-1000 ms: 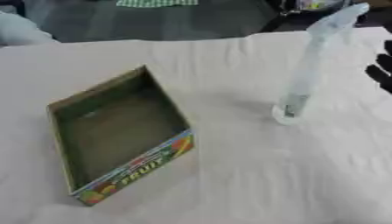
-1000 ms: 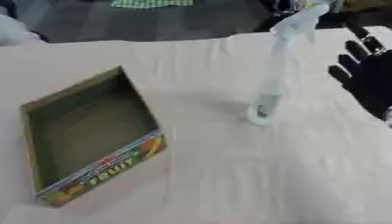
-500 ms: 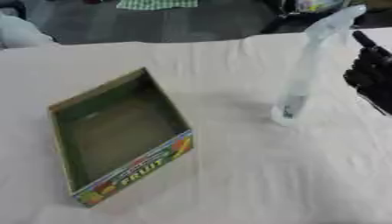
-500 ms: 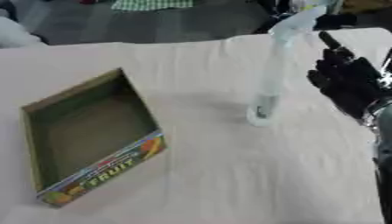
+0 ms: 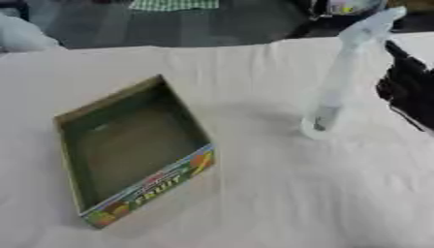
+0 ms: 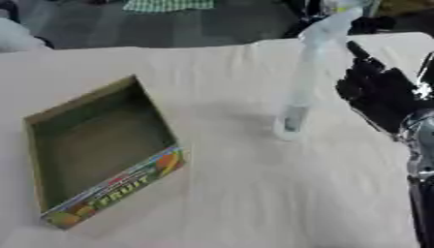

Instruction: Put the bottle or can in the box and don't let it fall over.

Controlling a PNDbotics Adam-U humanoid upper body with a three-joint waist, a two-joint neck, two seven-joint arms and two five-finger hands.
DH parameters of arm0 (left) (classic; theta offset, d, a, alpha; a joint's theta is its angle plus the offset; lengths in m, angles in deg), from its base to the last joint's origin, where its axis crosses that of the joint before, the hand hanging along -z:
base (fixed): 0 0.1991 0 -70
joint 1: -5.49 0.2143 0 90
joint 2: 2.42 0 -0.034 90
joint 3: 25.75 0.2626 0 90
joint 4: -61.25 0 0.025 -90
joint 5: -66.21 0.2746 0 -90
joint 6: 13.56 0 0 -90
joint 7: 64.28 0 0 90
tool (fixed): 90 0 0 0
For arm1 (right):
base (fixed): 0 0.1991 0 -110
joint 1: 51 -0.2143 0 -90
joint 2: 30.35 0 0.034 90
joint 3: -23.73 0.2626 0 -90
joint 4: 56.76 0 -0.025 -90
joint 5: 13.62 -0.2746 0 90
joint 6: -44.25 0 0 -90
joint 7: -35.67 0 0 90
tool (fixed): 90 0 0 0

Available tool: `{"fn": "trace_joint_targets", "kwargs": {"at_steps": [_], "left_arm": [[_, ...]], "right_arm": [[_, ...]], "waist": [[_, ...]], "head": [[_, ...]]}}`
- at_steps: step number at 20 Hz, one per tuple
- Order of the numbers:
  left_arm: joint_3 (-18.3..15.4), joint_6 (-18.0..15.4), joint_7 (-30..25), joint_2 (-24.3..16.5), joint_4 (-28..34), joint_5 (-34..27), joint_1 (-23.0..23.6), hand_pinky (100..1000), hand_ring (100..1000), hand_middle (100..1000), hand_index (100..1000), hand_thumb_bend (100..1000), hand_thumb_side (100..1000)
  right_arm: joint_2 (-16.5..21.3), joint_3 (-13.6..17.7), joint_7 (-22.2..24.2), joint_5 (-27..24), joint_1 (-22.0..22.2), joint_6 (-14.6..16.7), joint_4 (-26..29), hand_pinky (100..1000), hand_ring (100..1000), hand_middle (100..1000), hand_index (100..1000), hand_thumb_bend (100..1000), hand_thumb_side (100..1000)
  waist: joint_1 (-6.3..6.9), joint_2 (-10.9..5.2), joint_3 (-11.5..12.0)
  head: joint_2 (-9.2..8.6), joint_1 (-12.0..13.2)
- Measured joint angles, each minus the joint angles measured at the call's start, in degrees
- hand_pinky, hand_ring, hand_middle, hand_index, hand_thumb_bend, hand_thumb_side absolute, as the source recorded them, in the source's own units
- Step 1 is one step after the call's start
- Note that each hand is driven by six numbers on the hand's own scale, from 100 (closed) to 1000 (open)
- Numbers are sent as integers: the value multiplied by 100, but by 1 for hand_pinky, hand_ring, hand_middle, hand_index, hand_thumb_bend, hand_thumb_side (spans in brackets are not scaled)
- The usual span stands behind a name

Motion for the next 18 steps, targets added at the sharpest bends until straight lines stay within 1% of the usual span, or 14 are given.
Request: {"fn": "trace_joint_targets", "kwargs": {"at_steps": [13, 15, 18], "left_arm": [[0, 0, 0, 0, 0, 0, 0, 1000, 1000, 999, 781, 800, 649], [0, 0, 0, 0, 0, 0, 0, 1000, 1000, 999, 781, 801, 649], [0, 0, 0, 0, 0, 0, 0, 1000, 1000, 999, 781, 800, 650]], "right_arm": [[-101, -68, -225, -260, 23, -71, 64, 100, 100, 125, 1000, 797, 1000], [-114, -68, -248, -290, 44, -83, 64, 100, 100, 106, 1000, 794, 1000], [-196, -67, -315, -323, 56, -112, 64, 100, 100, 100, 1000, 790, 1000]], "waist": [[2, -1, -5], [3, -1, -8], [15, -1, -14]], "head": [[0, 0], [0, 0], [0, 1]]}}
